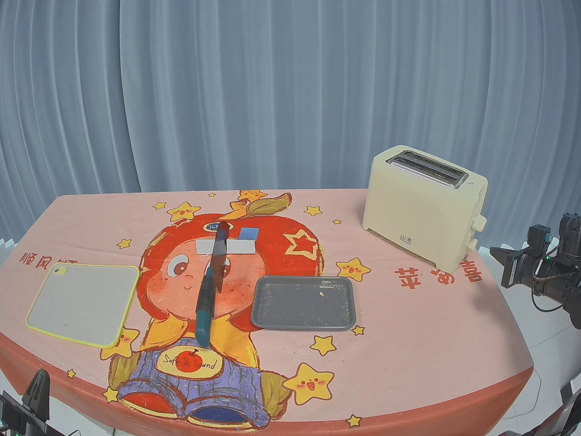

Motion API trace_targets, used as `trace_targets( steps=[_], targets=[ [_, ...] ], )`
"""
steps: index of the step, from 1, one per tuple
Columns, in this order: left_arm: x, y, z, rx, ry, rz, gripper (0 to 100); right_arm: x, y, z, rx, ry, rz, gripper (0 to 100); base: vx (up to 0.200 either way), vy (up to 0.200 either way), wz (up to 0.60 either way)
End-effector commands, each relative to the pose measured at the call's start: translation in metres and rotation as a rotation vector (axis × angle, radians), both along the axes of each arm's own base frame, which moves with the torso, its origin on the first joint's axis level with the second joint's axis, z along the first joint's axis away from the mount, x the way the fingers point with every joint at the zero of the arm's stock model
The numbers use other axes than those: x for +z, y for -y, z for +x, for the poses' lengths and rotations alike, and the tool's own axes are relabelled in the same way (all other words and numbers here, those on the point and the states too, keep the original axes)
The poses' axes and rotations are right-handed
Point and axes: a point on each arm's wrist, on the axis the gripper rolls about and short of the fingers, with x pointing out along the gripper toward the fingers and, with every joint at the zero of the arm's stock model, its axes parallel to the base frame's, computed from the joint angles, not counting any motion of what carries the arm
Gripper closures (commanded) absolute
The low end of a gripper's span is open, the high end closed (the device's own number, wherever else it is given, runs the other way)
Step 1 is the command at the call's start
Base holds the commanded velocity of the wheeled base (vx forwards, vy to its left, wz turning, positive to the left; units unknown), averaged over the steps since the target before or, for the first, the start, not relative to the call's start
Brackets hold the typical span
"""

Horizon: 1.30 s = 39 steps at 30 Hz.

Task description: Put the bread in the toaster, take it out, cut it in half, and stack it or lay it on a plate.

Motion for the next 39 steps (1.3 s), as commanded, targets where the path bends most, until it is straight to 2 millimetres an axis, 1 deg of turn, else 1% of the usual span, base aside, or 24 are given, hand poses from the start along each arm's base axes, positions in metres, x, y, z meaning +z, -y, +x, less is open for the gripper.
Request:
trace_targets(
  steps=[1,7,25,28,31,36,38,39],
  targets=[
    [-0.005,0.0,0.0,0.001,-0.001,-0.001,100,0.001,0.0,0.001,0.003,0.005,0.0,100,0.0,0.0,0.0],
    [-0.005,0.0,0.0,0.001,-0.001,-0.001,100,-0.005,-0.001,0.004,0.008,-0.015,0.001,100,0.0,0.0,0.0],
    [-0.005,0.0,0.0,0.001,-0.001,0.001,100,-0.006,-0.002,0.009,0.006,-0.022,-0.004,100,0.0,0.0,0.0],
    [-0.005,0.0,0.0,0.001,-0.001,-0.001,100,-0.009,-0.003,0.007,0.012,-0.039,-0.001,100,0.0,0.0,0.0],
    [-0.005,0.0,0.0,0.001,-0.001,-0.001,100,-0.013,-0.004,0.012,0.019,-0.042,0.001,100,0.0,0.0,0.0],
    [-0.005,0.0,0.0,0.001,-0.001,-0.001,100,-0.012,-0.012,0.016,0.052,-0.036,0.002,100,0.0,0.0,0.0],
    [-0.005,0.0,0.0,0.001,-0.001,-0.001,100,-0.012,-0.012,0.016,0.052,-0.036,0.002,100,0.0,0.0,0.0],
    [-0.005,0.0,0.0,0.001,-0.001,-0.001,100,-0.005,-0.014,0.022,0.06,-0.014,0.003,100,0.0,0.0,0.0]
  ],
)
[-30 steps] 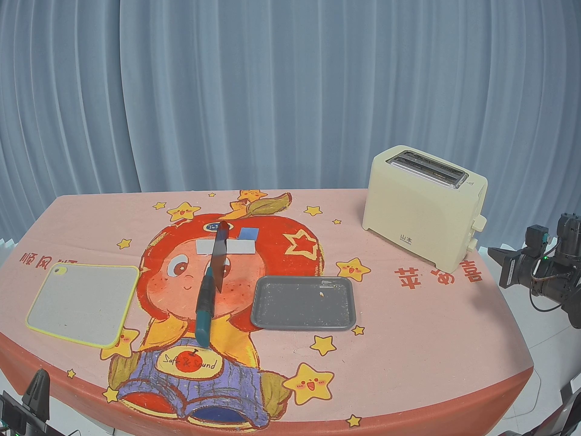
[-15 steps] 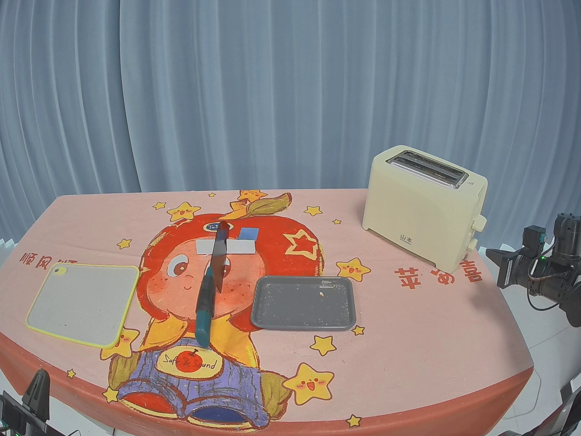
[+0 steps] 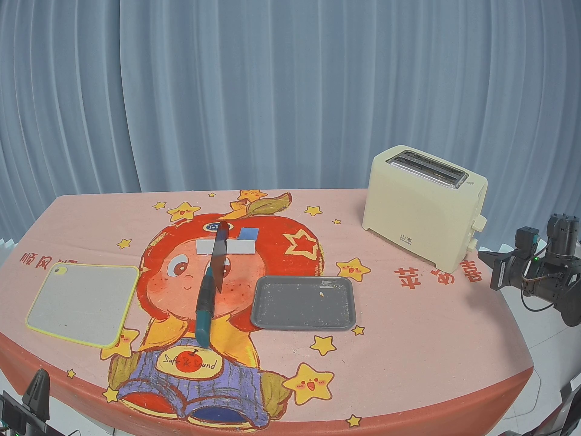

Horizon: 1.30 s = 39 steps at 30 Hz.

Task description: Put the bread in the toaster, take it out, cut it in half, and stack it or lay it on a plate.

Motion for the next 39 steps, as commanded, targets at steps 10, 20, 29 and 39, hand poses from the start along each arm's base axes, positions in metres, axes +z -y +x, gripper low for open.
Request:
trace_targets(
  steps=[10,20,29,39],
  targets=[
    [-0.005,0.0,0.0,0.001,-0.001,-0.001,100,0.005,-0.001,0.026,0.004,0.03,0.0,100,0.0,0.0,0.0],
    [-0.005,0.0,0.0,0.001,-0.001,0.001,100,-0.003,0.002,0.032,-0.006,0.015,-0.002,100,0.0,0.0,0.0],
    [-0.005,0.0,0.0,0.001,-0.001,-0.001,100,-0.003,0.006,0.034,-0.018,0.015,-0.002,100,0.0,0.0,0.0],
    [-0.005,0.0,0.0,0.001,-0.001,-0.001,100,-0.003,0.006,0.034,-0.02,0.013,-0.002,100,0.0,0.0,0.0]
  ],
)
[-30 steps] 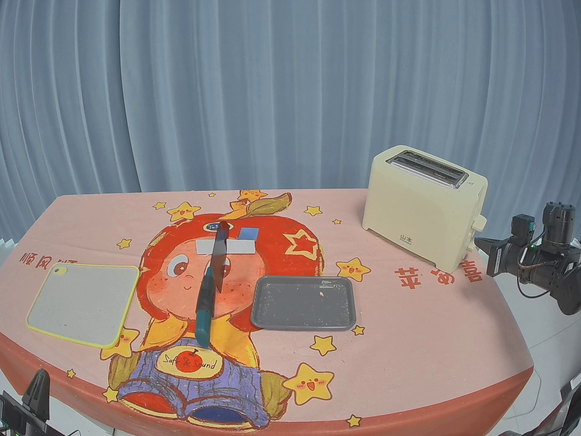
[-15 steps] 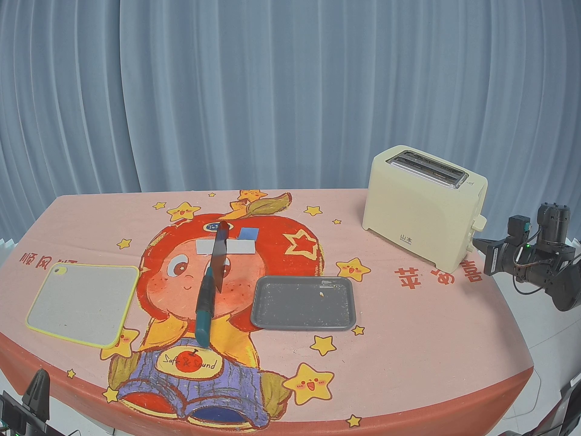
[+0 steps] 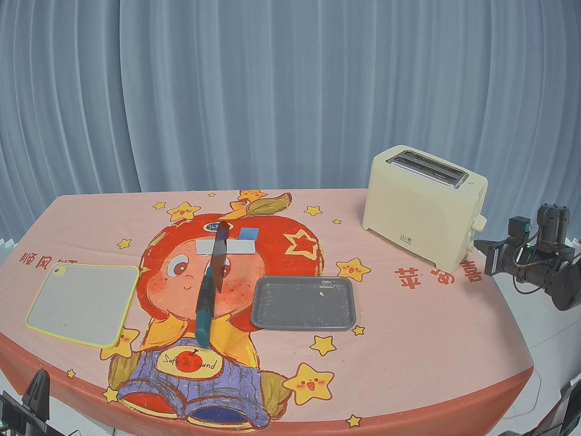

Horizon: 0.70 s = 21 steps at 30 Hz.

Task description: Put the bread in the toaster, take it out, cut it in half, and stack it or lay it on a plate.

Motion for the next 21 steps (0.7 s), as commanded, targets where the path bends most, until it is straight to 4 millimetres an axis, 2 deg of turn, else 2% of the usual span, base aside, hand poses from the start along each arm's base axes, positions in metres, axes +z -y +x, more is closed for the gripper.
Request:
trace_targets(
  steps=[1,21],
  targets=[
    [-0.0052,0.0,0.0001,0.001,-0.001,0.0,100,-0.0006,-0.0003,-0.0007,0.001,-0.002,0.0,100,0.0,0.0,0.0],
    [-0.0052,0.0,0.0001,0.001,-0.001,0.0,100,-0.0045,0.0005,-0.0014,-0.002,-0.018,0.001,100,0.0,0.0,0.0]
  ],
)
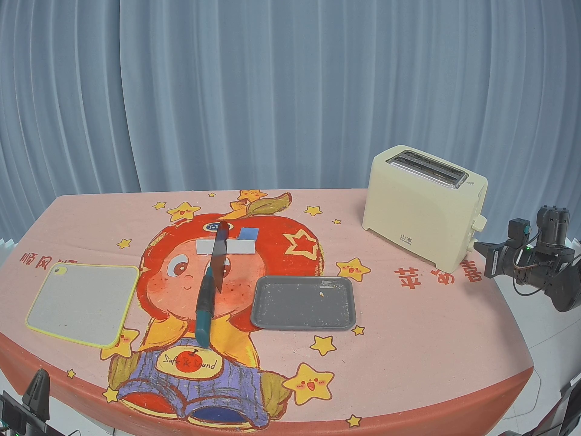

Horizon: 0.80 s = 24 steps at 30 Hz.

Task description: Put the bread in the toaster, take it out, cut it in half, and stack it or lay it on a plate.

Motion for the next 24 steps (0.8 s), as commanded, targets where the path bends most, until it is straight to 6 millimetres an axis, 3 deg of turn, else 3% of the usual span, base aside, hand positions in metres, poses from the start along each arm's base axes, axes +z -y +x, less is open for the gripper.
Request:
trace_targets(
  steps=[1,24],
  targets=[
    [-0.0052,0.0,0.0001,0.001,-0.001,0.0,100,-0.0018,0.0002,0.0002,-0.001,-0.006,0.0,100,0.0,0.0,0.0],
    [-0.0052,0.0,0.0001,0.001,-0.001,0.0,100,0.0023,-0.0015,0.0016,0.006,0.011,-0.002,100,0.0,0.0,0.0]
  ],
)
